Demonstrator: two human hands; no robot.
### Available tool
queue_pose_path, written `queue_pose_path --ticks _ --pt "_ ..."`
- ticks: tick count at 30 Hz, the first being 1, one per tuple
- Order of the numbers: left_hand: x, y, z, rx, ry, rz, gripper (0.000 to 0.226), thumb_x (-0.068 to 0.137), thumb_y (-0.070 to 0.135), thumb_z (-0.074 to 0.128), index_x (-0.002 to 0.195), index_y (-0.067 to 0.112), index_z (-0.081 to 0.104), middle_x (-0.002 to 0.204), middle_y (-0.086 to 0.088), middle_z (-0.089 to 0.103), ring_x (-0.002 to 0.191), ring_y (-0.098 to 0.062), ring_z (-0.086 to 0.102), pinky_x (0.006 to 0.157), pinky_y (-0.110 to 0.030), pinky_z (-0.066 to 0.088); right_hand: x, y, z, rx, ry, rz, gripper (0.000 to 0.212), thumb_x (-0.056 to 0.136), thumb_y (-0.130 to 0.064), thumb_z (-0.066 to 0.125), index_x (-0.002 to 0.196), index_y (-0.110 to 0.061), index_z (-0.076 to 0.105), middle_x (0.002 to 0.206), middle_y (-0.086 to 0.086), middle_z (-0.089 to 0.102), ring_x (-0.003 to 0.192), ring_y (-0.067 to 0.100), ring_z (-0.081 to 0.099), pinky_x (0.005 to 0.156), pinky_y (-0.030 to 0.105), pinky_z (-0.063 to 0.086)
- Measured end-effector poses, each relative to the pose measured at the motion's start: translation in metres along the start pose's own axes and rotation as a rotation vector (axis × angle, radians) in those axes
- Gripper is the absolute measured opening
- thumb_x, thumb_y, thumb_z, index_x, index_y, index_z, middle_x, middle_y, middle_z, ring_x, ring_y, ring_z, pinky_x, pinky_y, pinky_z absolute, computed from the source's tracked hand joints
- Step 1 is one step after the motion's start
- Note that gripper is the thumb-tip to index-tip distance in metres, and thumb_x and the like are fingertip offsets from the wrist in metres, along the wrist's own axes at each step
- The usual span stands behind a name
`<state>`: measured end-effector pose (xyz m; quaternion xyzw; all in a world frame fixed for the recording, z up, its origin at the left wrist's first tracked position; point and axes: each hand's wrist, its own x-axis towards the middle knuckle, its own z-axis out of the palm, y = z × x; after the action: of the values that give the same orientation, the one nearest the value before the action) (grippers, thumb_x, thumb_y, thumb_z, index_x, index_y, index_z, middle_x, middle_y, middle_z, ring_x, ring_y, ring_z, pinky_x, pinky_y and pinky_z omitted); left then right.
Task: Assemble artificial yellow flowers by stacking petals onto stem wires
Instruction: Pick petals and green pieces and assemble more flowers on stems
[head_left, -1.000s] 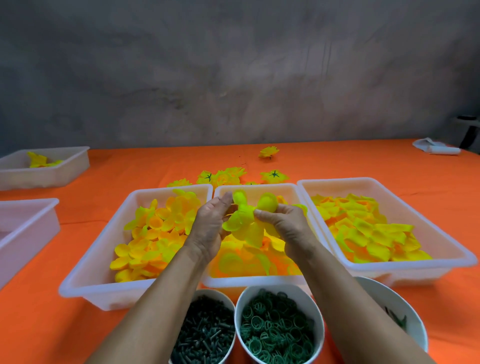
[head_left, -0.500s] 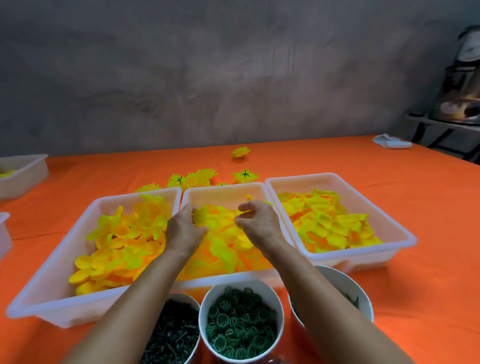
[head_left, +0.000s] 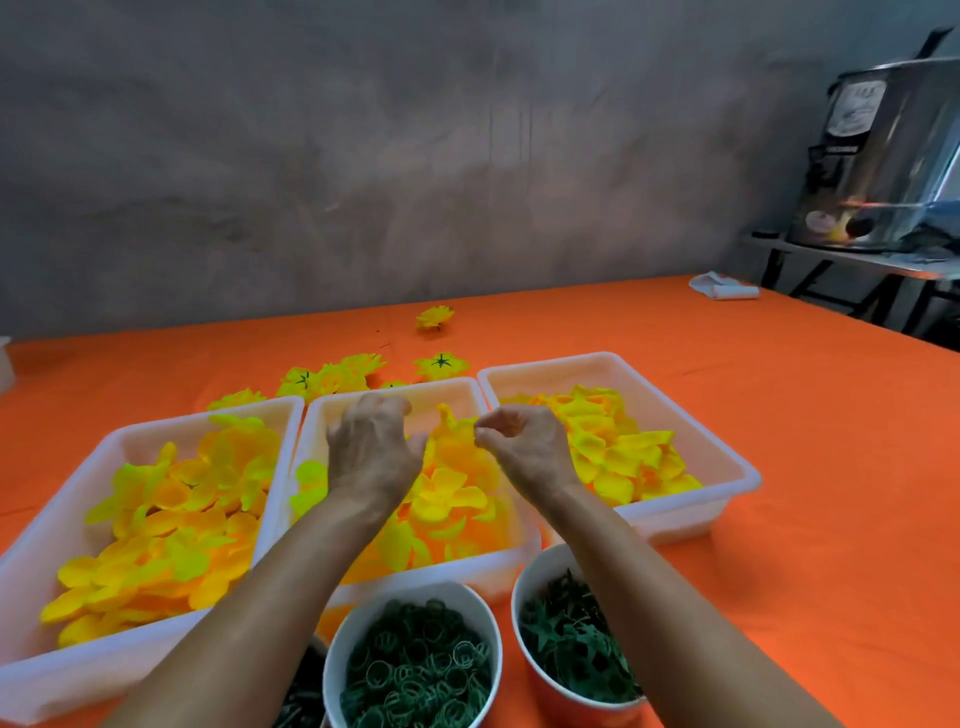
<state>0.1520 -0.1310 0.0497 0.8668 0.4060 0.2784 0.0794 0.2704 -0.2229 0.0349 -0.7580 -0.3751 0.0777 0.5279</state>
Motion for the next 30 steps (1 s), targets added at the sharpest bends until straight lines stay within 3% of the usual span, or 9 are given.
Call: queue_pose_path --ticks 4,10,19,24,30 --pt "-0.002 0.024 0.011 -0.118 -0.036 0.064 0.029 0.088 0.026 0.061 0.113 0.013 0.065 0.121 -0.009 0.063 0.116 -0.027 0.054 0.097 -0.036 0.040 0.008 0.015 -0.031 -0.100 0.090 0.001 0.010 0.077 -0.010 0.069 0.085 -0.009 0.076 0.087 0.010 0.074 0.087 0.021 0.068 0.080 0.029 0.048" --pt "0.009 0.051 0.028 -0.203 -0.071 0.162 0.026 0.088 0.023 0.062 0.111 0.013 0.066 0.116 -0.009 0.066 0.110 -0.027 0.058 0.092 -0.035 0.044 0.029 0.047 -0.079 -0.291 0.249 0.189 0.016 0.078 -0.019 0.070 0.092 -0.012 0.074 0.099 0.012 0.072 0.100 0.028 0.065 0.088 0.033 0.048" --pt "0.021 0.079 0.065 -0.245 -0.109 0.188 0.024 0.088 0.022 0.061 0.110 0.013 0.067 0.113 -0.009 0.066 0.108 -0.025 0.058 0.090 -0.031 0.042 0.033 0.071 -0.066 -0.759 -0.046 0.330 0.067 0.074 -0.062 0.065 0.119 -0.013 0.058 0.128 0.014 0.054 0.120 0.029 0.051 0.092 0.035 0.044" --pt "0.021 0.071 0.076 -0.298 -0.145 0.246 0.022 0.087 0.020 0.064 0.107 0.011 0.069 0.111 -0.008 0.068 0.103 -0.024 0.061 0.089 -0.031 0.045 0.040 0.074 -0.065 -0.704 0.037 0.343 0.045 0.087 -0.039 0.057 0.114 -0.002 0.062 0.122 0.020 0.061 0.115 0.034 0.056 0.089 0.035 0.046" --pt "0.020 0.069 0.081 -0.455 -0.137 0.307 0.018 0.087 0.014 0.065 0.101 0.004 0.070 0.099 -0.011 0.070 0.092 -0.025 0.063 0.080 -0.028 0.045 0.047 0.064 -0.075 -0.572 0.123 0.247 0.039 0.099 -0.026 0.044 0.106 0.007 0.063 0.117 0.029 0.060 0.112 0.040 0.054 0.088 0.038 0.039"
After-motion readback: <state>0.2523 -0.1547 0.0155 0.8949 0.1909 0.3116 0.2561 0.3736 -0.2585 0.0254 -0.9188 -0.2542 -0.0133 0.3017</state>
